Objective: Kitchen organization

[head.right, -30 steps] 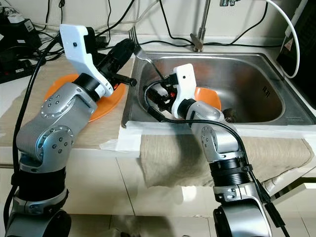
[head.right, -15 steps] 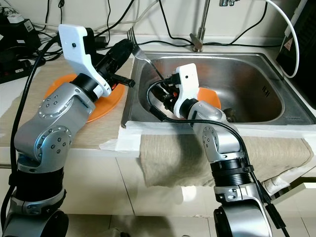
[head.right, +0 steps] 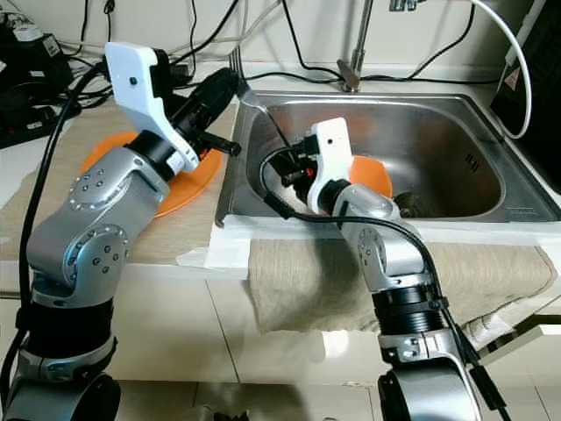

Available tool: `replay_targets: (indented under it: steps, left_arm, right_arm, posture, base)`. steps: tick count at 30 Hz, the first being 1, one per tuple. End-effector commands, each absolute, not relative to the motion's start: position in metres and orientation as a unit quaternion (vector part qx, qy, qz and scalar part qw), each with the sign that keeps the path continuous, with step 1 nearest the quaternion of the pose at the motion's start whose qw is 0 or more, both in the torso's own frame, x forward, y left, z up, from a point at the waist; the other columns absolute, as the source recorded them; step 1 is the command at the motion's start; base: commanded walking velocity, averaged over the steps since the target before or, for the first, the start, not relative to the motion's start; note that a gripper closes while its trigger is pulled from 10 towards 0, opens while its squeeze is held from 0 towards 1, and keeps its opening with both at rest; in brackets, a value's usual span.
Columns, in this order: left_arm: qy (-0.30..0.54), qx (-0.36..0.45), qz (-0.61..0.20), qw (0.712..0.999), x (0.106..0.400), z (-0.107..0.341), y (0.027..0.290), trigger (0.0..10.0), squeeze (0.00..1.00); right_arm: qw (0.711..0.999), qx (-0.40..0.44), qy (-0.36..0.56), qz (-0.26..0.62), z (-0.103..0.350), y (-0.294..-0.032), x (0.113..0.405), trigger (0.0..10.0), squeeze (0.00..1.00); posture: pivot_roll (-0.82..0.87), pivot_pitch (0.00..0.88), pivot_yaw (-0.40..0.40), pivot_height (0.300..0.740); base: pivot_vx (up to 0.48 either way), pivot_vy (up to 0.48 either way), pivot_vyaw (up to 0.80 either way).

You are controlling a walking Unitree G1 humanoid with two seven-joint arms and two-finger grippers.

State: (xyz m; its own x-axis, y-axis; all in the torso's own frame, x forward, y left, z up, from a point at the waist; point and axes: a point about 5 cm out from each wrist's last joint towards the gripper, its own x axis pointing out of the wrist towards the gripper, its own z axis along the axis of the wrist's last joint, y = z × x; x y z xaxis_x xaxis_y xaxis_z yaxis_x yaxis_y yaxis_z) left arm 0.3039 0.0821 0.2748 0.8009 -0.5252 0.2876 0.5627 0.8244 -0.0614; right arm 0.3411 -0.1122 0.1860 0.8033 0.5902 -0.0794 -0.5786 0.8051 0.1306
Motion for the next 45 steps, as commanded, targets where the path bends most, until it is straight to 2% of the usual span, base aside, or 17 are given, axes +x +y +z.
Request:
replay_targets:
  steps: [1,7,8,9,10,16,17,18,19,23,24,27,28,44,45]
  left_arm:
    - [-0.103,-0.06,-0.301,0.946,0.305,0.263,0.078,0.0,0.0]
    - [-0.084,-0.035,-0.287,0.954,0.309,0.252,0.081,0.0,0.0]
    - [-0.074,-0.026,-0.271,0.959,0.313,0.248,0.084,4.7,0.0]
    - [-0.074,-0.026,-0.271,0.959,0.313,0.248,0.084,4.7,0.0]
    - [-0.069,-0.024,-0.262,0.962,0.316,0.245,0.086,10.0,0.0]
    - [-0.07,-0.012,-0.255,0.964,0.319,0.244,0.087,10.0,0.0]
    - [-0.07,-0.011,-0.256,0.964,0.319,0.243,0.087,10.0,0.13]
    - [-0.07,-0.011,-0.256,0.964,0.319,0.243,0.087,10.0,0.13]
    - [-0.067,-0.012,-0.255,0.964,0.32,0.242,0.086,10.0,0.48]
    - [-0.059,-0.011,-0.253,0.966,0.321,0.237,0.087,10.0,0.46]
    - [-0.055,-0.012,-0.252,0.966,0.322,0.234,0.087,10.0,0.58]
    - [-0.05,-0.013,-0.25,0.967,0.323,0.232,0.088,10.0,0.58]
    - [-0.047,-0.014,-0.249,0.967,0.324,0.23,0.088,10.0,1.0]
    - [-0.034,-0.003,-0.234,0.972,0.329,0.221,0.095,10.0,1.0]
    - [-0.035,-0.001,-0.232,0.972,0.33,0.222,0.096,10.0,1.0]
  right_arm:
    - [0.949,0.046,0.02,0.311,0.202,-0.11,0.339,0.0,0.0]
    - [0.951,0.037,-0.03,0.305,0.227,-0.113,0.339,0.0,0.0]
    - [0.952,0.037,-0.035,0.302,0.229,-0.114,0.339,0.0,0.0]
    - [0.952,0.037,-0.035,0.302,0.229,-0.114,0.339,0.0,0.0]
    - [0.953,0.038,-0.036,0.297,0.229,-0.116,0.34,0.0,0.0]
    - [0.955,0.037,-0.028,0.293,0.223,-0.117,0.34,0.0,0.0]
    - [0.955,0.038,-0.025,0.293,0.221,-0.117,0.34,0.0,0.0]
    - [0.955,0.038,-0.025,0.293,0.221,-0.117,0.34,0.0,0.0]
    - [0.955,0.04,-0.021,0.294,0.219,-0.116,0.339,0.0,0.0]
    - [0.955,0.042,-0.014,0.294,0.215,-0.114,0.338,0.0,0.0]
    - [0.954,0.042,-0.011,0.295,0.214,-0.114,0.338,0.0,0.0]
    - [0.954,0.042,-0.009,0.296,0.212,-0.113,0.337,0.0,0.0]
    - [0.954,0.043,-0.007,0.297,0.211,-0.112,0.337,0.0,0.0]
    - [0.954,0.041,-0.002,0.297,0.206,-0.112,0.336,0.0,0.0]
    - [0.954,0.039,-0.002,0.296,0.206,-0.113,0.336,0.0,0.16]
  posture:
    - [-0.04,0.0,0.034,0.74]
    - [-0.04,0.0,0.033,0.74]
    - [-0.04,0.0,0.033,0.74]
    - [-0.04,0.0,0.033,0.74]
    - [-0.04,0.0,0.033,0.74]
    - [-0.05,0.0,0.036,0.74]
    - [-0.05,0.0,0.036,0.74]
    - [-0.05,0.0,0.036,0.74]
    - [-0.05,0.0,0.036,0.74]
    - [-0.05,0.0,0.037,0.74]
    - [-0.05,0.0,0.036,0.74]
    - [-0.05,0.0,0.036,0.74]
    - [-0.05,0.0,0.036,0.74]
    - [-0.05,0.0,0.037,0.74]
    - [-0.05,0.0,0.037,0.74]
  base:
    - [0.0,0.0,0.0]
    - [0.0,0.0,0.0]
    - [0.0,0.0,0.0]
    - [0.0,0.0,0.0]
    - [0.0,0.0,0.0]
    - [0.0,0.0,0.0]
    - [0.0,0.0,0.0]
    - [0.0,0.0,0.0]
    - [0.0,0.0,0.0]
    - [0.0,0.0,0.0]
    - [0.0,0.0,0.0]
    - [0.0,0.0,0.0]
    - [0.0,0.0,0.0]
    - [0.0,0.0,0.0]
    - [0.0,0.0,0.0]
